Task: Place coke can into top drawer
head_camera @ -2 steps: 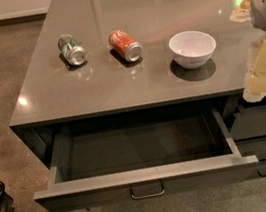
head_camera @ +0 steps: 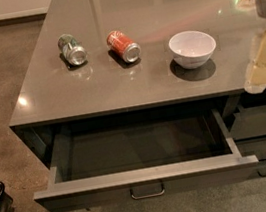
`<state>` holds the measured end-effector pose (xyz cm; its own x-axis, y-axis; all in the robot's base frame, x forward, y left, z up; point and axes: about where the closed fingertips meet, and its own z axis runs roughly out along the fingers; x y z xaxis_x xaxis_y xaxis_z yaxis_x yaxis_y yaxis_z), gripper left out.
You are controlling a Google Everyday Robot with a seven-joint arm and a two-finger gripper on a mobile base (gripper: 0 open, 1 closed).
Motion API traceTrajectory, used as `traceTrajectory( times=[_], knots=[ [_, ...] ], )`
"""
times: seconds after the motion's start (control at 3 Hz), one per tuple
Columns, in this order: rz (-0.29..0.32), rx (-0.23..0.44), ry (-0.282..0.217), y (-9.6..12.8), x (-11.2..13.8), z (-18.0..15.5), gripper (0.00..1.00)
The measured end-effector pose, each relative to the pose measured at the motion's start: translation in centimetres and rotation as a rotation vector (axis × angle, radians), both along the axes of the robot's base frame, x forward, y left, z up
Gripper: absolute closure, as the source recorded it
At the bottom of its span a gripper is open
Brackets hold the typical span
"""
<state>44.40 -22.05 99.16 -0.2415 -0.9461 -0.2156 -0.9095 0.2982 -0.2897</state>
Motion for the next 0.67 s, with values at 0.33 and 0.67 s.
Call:
traceTrajectory(
  times=[0.33, 0.67],
  knots=[
    [-0.018, 0.026, -0.058, 1.8, 5.7, -0.8, 0.0],
    [-0.023, 0.058, -0.063, 5.6, 12.6, -4.1, 0.0]
  ],
)
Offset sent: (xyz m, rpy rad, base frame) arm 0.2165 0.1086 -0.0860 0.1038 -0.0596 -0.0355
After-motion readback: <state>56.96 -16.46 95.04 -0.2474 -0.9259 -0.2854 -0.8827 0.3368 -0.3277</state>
